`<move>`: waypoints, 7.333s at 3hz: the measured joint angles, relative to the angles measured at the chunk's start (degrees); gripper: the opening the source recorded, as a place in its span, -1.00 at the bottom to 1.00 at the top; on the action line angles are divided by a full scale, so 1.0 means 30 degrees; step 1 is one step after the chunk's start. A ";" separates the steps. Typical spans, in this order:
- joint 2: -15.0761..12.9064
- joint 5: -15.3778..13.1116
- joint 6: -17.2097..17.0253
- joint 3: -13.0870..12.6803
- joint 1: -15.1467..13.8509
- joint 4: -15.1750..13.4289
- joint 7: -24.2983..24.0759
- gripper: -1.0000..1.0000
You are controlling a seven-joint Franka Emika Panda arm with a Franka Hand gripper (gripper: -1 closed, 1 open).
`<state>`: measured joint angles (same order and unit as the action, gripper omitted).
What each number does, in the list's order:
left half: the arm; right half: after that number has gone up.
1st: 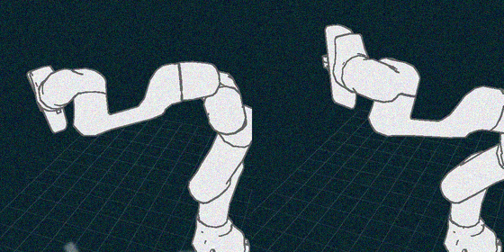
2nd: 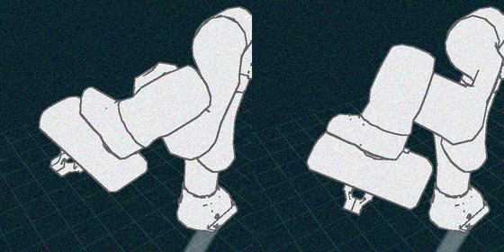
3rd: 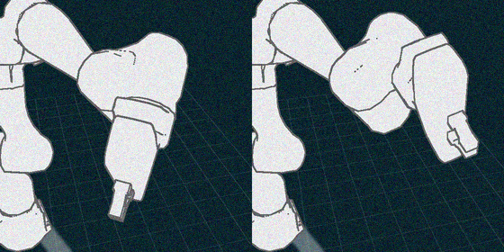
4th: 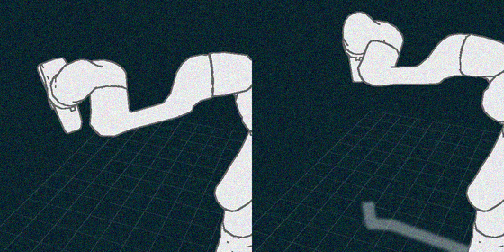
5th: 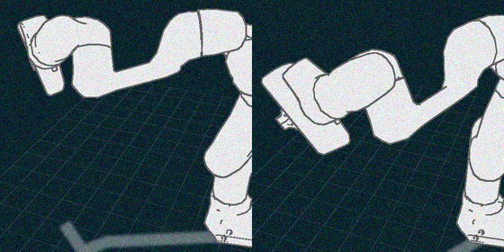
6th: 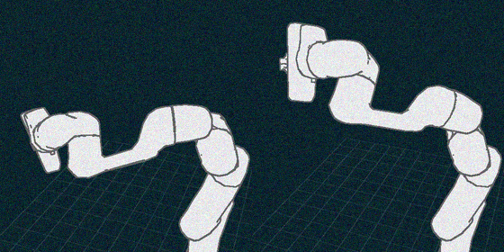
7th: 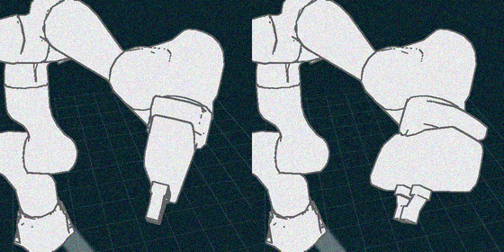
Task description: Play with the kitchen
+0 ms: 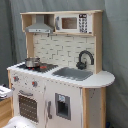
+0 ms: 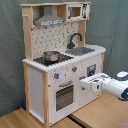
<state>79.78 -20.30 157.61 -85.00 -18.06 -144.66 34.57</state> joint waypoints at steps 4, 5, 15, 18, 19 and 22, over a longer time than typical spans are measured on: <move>0.0013 -0.0014 0.2033 -0.1066 -0.5091 0.4179 0.0324 1.00; 0.0014 -0.0013 0.3609 -0.1176 -0.6359 0.4408 0.0325 1.00; 0.1275 0.0018 0.2552 -0.3441 -0.6469 0.5398 -1.1884 1.00; 0.1748 0.0007 0.2452 -0.3433 -0.4426 0.3209 -1.7670 1.00; 0.1849 -0.0021 0.2390 -0.3502 -0.3889 0.2465 -2.0019 1.00; 0.2207 -0.0036 0.2306 -0.3614 -0.2556 0.0431 -2.6774 1.00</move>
<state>86.40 -20.41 164.53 -95.84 -25.73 -143.37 -45.75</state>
